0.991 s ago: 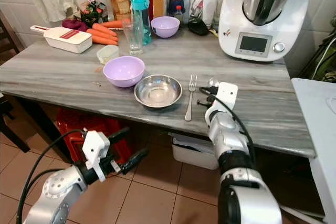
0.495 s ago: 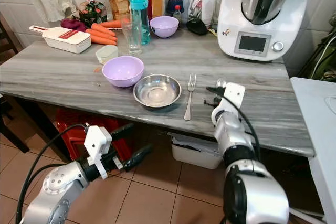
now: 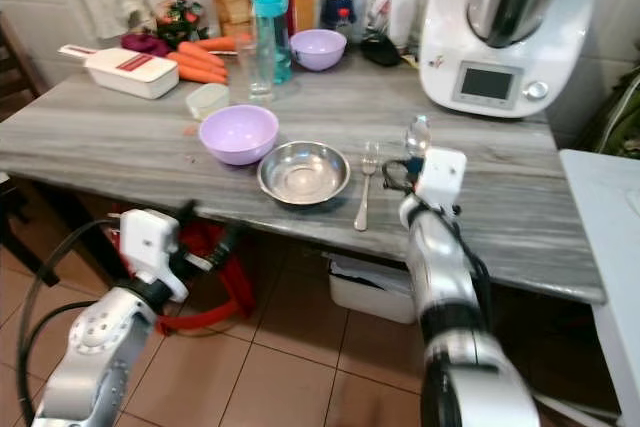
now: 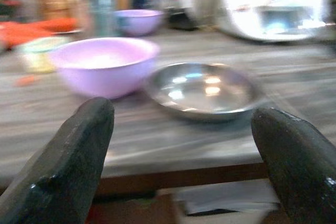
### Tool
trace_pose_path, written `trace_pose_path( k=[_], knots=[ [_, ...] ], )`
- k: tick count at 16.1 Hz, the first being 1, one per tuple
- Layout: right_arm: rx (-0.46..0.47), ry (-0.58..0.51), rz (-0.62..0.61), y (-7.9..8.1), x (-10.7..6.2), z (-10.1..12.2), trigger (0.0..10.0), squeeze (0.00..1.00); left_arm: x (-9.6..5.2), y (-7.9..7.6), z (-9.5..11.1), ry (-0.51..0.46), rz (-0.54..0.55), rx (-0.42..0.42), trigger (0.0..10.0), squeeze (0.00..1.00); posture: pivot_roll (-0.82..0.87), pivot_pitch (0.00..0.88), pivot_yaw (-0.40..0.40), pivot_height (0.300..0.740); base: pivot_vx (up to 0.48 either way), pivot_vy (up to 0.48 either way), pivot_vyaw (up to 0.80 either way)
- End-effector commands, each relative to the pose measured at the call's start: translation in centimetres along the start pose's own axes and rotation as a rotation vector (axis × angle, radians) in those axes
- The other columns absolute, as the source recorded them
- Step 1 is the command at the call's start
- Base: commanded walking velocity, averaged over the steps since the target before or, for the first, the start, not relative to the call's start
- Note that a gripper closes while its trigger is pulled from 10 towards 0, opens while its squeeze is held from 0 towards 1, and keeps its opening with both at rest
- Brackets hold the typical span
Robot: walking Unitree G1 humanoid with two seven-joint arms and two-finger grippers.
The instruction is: Setting the table
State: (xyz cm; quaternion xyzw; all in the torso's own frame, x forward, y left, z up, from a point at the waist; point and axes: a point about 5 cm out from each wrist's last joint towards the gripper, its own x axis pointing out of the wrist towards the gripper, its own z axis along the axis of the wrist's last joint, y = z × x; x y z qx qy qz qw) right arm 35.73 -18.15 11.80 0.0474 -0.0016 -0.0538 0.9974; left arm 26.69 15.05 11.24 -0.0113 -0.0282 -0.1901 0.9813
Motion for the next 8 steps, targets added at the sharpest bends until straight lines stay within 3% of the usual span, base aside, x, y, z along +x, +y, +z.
trace_pose_path(
  k=[1, 2, 4, 8],
  knots=[
    [-0.002, -0.073, -0.009, 0.0, -0.7, 0.9, 10.0, 0.00, -0.1, 0.3, -0.3, 0.008, 0.034, 0.008, 10.0, 0.00, 0.04, 0.000, 0.015, 0.740, 0.000, 0.000, 0.00],
    [0.005, -0.086, -0.047, -0.7, -2.6, 0.5, 10.0, 0.00, -0.3, 0.3, -0.5, 0.011, 0.020, -0.015, 10.0, 0.00, 0.03, 0.000, 0.022, 0.740, 0.000, 0.000, 0.00],
    [-0.004, -0.088, -0.070, -1.4, -4.1, 0.1, 10.0, 0.00, 0.1, 0.1, -0.5, -0.003, -0.015, -0.020, 10.0, 0.00, 0.01, 0.000, 0.038, 0.740, 0.000, 0.000, 0.00],
    [-0.008, -0.082, -0.125, -2.8, -5.4, 0.3, 10.0, 0.00, 1.0, 0.0, 0.0, -0.022, -0.039, -0.024, 10.0, 0.00, 0.00, 0.000, 0.056, 0.740, 0.060, 0.000, -0.30]
  ],
)
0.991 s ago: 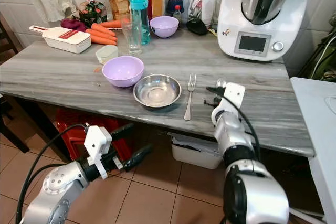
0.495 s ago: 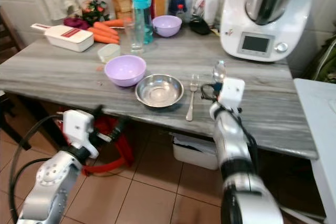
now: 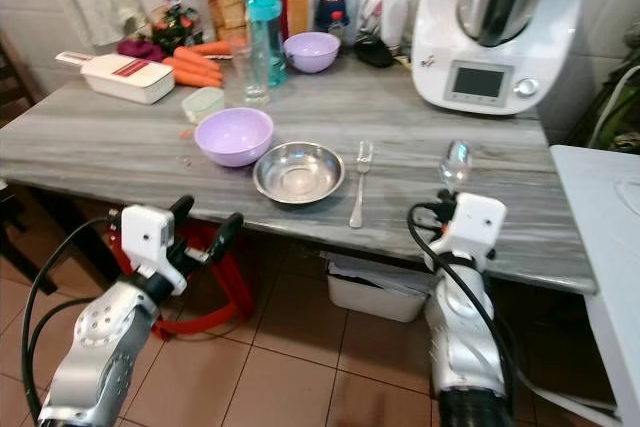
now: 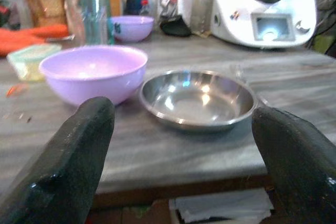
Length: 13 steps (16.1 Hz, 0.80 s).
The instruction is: Setting the table
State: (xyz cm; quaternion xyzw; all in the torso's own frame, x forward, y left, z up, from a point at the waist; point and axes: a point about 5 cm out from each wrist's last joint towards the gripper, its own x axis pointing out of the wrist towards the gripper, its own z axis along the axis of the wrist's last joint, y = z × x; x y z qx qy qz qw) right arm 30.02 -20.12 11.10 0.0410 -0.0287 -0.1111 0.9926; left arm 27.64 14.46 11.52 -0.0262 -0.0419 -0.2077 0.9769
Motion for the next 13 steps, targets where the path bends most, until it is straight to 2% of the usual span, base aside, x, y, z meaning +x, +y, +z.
trace_pose_path(
  k=[1, 13],
  knots=[
    [0.000, -0.015, -0.017, -0.28, -0.11, 1.00, 10.0, 0.00, -0.08, 0.18, -0.26, 0.008, -0.005, -0.001, 10.0, 0.00, 0.00, 0.000, 0.056, 0.740, 0.262, 0.000, 0.00],
    [-0.016, 0.019, 0.017, 0.50, -1.00, 0.79, 10.0, 0.00, -0.43, -0.18, -0.55, 0.010, -0.013, -0.005, 10.0, 0.00, 0.01, 0.000, 0.045, 0.740, 0.361, 0.000, 0.00]
  ],
)
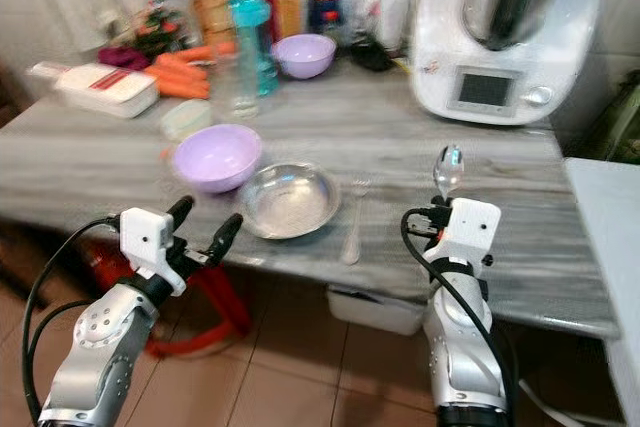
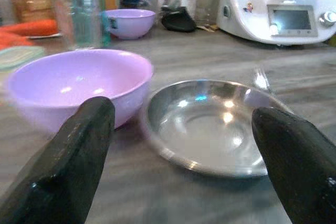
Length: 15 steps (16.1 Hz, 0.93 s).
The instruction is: Setting the table
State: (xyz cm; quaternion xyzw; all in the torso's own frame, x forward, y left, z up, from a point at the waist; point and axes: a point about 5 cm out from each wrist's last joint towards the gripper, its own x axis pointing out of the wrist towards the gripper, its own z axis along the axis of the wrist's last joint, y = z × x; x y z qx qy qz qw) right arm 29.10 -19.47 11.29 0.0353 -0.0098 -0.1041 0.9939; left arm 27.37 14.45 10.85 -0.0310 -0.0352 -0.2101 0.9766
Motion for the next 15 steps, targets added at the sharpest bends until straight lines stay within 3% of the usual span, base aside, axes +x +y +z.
trace_pose_path(
  k=[1, 7, 12, 15],
  knots=[
    [0.000, -0.013, 0.005, 0.1, -0.1, 0.5, 10.0, 0.00, -0.2, -0.1, 0.0, 0.003, -0.010, 0.007, 10.0, 0.00, 0.01, 0.000, 0.045, 0.740, 0.326, 0.000, 0.00],
    [0.007, 0.014, 0.038, 0.8, -0.2, 0.1, 10.0, 0.00, -1.0, 0.3, 0.0, 0.015, -0.029, 0.034, 10.0, 0.00, 0.01, 0.000, 0.044, 0.740, 0.092, 0.000, 0.00],
    [0.030, 0.059, 0.056, 1.2, -0.5, -0.5, 10.0, 0.00, -3.9, 1.1, -0.5, 0.091, -0.171, 0.037, 10.0, 0.00, 0.01, 0.000, 0.036, 0.740, 0.000, 0.000, 0.00],
    [0.101, 0.122, 0.086, 2.1, 0.2, -1.0, 10.0, 0.00, -4.5, 0.3, -0.8, 0.149, -0.333, 0.035, 10.0, 0.00, 0.02, 0.000, 0.032, 0.740, 0.000, 0.000, 0.00]
  ],
)
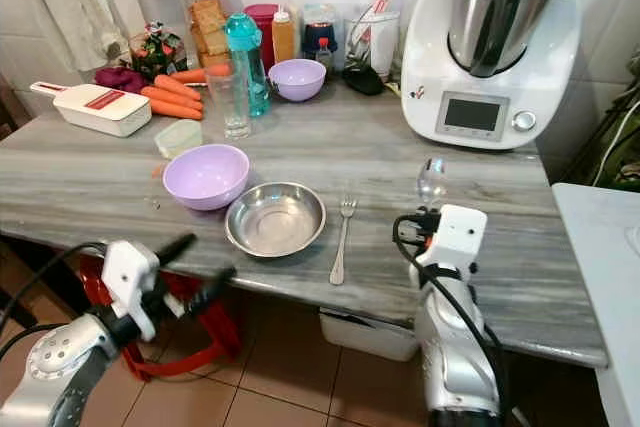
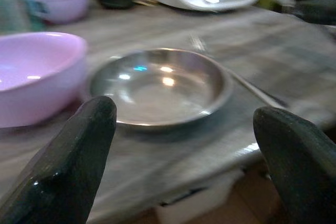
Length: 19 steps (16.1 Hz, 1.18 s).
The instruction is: Setting the table
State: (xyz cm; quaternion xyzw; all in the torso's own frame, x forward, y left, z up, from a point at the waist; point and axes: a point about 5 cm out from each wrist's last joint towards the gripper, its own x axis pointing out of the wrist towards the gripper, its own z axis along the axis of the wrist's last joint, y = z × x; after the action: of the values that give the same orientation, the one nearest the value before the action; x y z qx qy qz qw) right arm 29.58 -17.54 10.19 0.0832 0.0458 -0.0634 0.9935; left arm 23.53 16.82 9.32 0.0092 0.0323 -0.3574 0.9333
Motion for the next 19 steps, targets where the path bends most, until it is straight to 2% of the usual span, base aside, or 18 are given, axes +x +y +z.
trace_pose_path(
  k=[1, 2, 4, 6, 8, 14, 19],
  knots=[
    [0.033, 0.020, 0.021, 0.6, 0.8, 0.3, 10.0, 0.00, 0.1, -0.7, 0.2, 0.001, -0.062, 0.002, 10.0, 0.00, 0.02, 0.000, 0.032, 0.740, 0.000, 0.000, 0.00],
    [0.051, 0.021, 0.034, 1.1, 1.2, 0.4, 10.0, 0.00, 0.0, -1.0, 0.2, 0.003, -0.079, 0.007, 10.0, 0.00, 0.02, 0.000, 0.032, 0.740, 0.000, 0.000, 0.00],
    [0.103, 0.092, 0.046, 2.3, 1.9, -0.1, 10.0, 0.00, 0.1, -1.3, 0.2, 0.005, -0.095, 0.004, 10.0, 0.00, 0.01, 0.000, 0.037, 0.740, 0.000, 0.000, 0.00],
    [0.095, 0.170, 0.072, 3.7, 2.0, -1.2, 10.0, 0.00, 0.2, -1.6, 0.2, 0.005, -0.105, -0.004, 10.0, 0.00, 0.02, 0.000, 0.031, 0.740, 0.000, 0.000, 0.00],
    [0.091, 0.207, 0.088, 4.3, 1.8, -1.8, 10.0, 0.00, 0.2, -1.8, 0.2, 0.005, -0.108, -0.008, 10.0, 0.00, 0.03, 0.000, 0.023, 0.740, 0.000, 0.000, 0.00],
    [0.110, 0.294, 0.089, 4.9, 0.6, -3.4, 10.0, 0.00, -0.2, -2.0, -0.3, 0.020, -0.129, -0.027, 10.0, 0.00, 0.02, 0.000, 0.027, 0.740, 0.000, 0.000, 0.00],
    [0.097, 0.316, 0.066, 4.4, -0.1, -4.2, 10.0, 0.00, -0.1, -1.9, -0.6, 0.028, -0.146, -0.030, 10.0, 0.00, 0.01, 0.000, 0.030, 0.740, 0.000, 0.000, 0.00]
  ],
)
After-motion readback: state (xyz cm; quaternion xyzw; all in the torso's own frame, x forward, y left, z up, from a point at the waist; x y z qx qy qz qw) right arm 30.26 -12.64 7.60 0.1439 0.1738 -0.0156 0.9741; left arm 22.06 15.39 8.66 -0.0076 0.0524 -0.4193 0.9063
